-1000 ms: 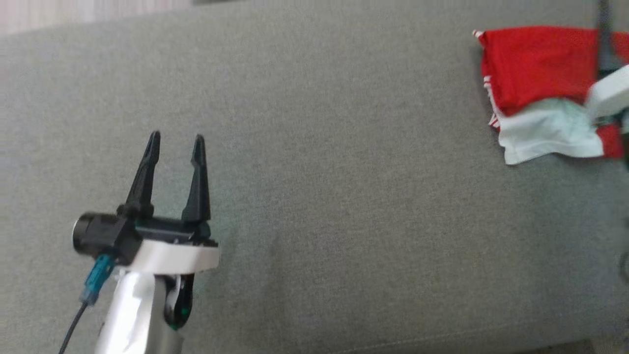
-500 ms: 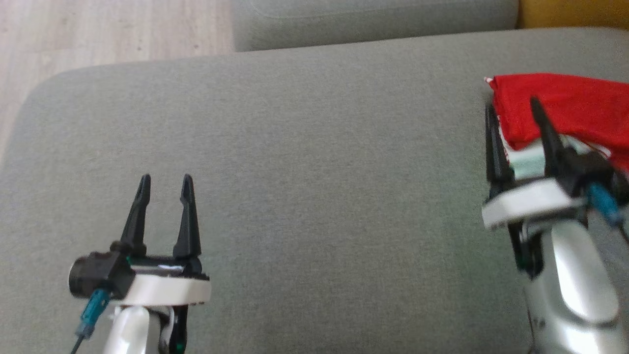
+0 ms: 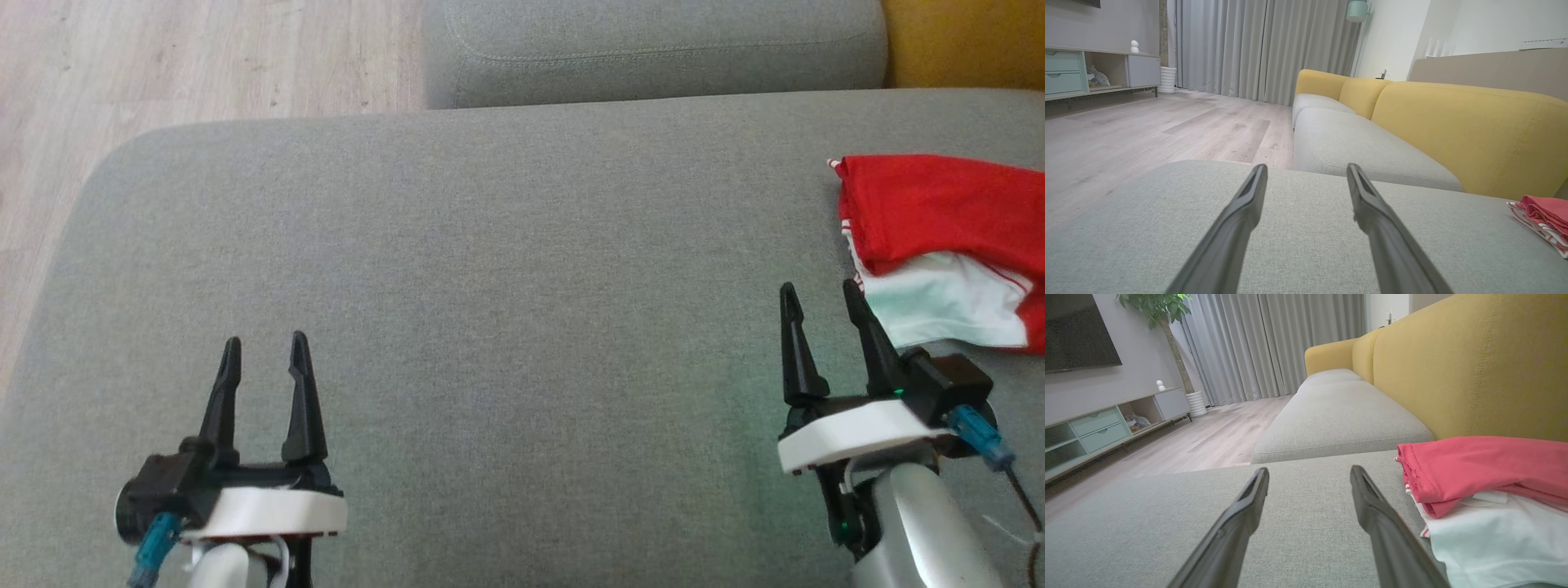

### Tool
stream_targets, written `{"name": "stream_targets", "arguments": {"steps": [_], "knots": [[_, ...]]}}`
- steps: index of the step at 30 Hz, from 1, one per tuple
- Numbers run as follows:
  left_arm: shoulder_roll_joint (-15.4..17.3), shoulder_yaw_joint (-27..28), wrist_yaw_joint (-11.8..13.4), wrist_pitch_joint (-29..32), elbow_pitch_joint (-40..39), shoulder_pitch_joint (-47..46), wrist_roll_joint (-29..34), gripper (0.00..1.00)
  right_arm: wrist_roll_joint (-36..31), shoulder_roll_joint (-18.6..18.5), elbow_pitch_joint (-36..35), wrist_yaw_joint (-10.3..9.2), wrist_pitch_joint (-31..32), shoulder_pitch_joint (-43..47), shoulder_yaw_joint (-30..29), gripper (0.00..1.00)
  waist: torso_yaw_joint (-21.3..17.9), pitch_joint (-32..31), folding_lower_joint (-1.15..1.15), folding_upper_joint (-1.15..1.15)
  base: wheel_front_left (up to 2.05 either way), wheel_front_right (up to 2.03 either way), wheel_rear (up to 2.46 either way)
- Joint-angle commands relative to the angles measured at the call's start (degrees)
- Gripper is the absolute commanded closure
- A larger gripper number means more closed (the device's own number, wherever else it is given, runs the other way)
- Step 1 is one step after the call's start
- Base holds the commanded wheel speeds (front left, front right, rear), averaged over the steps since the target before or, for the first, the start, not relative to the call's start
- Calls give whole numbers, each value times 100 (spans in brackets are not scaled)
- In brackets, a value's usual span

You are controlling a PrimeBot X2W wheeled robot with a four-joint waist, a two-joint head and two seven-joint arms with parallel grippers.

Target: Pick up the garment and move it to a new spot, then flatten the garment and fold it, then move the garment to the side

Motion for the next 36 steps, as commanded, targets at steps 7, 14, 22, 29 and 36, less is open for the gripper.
{"name": "stream_targets", "arguments": {"steps": [7,14,22,29,36], "knots": [[11,189,81,-28,-125,-129,-107,0,69,-11,-284,-5,-78,-109,223,0,-5,-20,0,0,0,0,0],[11,261,239,-28,-114,-109,-150,0,98,-11,-330,-5,-78,-78,268,0,-31,-19,0,0,0,0,0],[11,319,185,-28,-131,-117,-285,0,129,-11,-358,-5,-78,-81,255,0,-46,5,0,0,0,0,0],[11,321,171,-28,-133,-107,-370,0,142,-11,-353,-5,-78,-72,253,0,-45,19,0,0,0,0,0],[11,333,116,-28,-102,-116,-498,0,160,-11,-351,-5,-78,-72,283,0,-42,29,0,0,0,0,0]]}}
